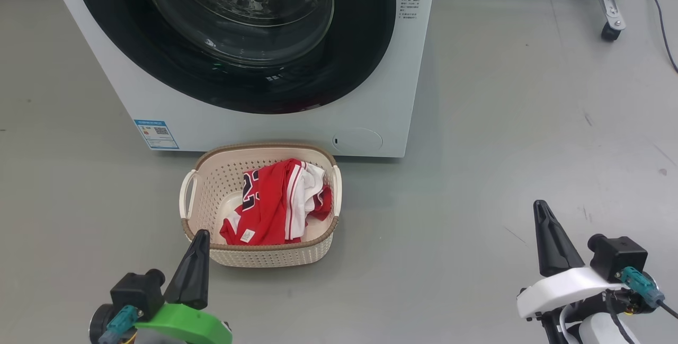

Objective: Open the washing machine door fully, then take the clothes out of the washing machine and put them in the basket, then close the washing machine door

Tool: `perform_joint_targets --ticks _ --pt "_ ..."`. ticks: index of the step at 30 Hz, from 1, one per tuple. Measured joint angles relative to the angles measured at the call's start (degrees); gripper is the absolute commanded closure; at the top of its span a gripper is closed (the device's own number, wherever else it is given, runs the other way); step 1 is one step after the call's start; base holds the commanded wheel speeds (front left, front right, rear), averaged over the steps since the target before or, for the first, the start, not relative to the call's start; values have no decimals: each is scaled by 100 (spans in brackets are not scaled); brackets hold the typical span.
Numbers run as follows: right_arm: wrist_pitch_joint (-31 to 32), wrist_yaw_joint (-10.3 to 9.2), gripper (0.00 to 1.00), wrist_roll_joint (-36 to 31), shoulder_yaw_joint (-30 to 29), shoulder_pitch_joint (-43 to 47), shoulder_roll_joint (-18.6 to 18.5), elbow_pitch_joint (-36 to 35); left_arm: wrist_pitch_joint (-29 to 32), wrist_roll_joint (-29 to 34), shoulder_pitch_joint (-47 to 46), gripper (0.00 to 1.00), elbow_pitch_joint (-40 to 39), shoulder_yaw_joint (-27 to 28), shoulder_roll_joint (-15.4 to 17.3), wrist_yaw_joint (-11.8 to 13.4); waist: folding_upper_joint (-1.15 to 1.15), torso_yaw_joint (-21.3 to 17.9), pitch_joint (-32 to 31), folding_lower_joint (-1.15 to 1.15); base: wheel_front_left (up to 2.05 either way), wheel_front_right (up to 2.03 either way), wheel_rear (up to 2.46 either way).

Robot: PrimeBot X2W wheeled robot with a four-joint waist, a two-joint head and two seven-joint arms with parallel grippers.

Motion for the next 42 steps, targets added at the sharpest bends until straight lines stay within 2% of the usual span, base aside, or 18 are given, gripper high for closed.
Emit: perform_joint_targets --ticks 42 --pt "854 404 100 2819 -772 -32 248 69 716 -2961 0 100 -103 517 4 0 0 -59 -110 0 0 0 0"
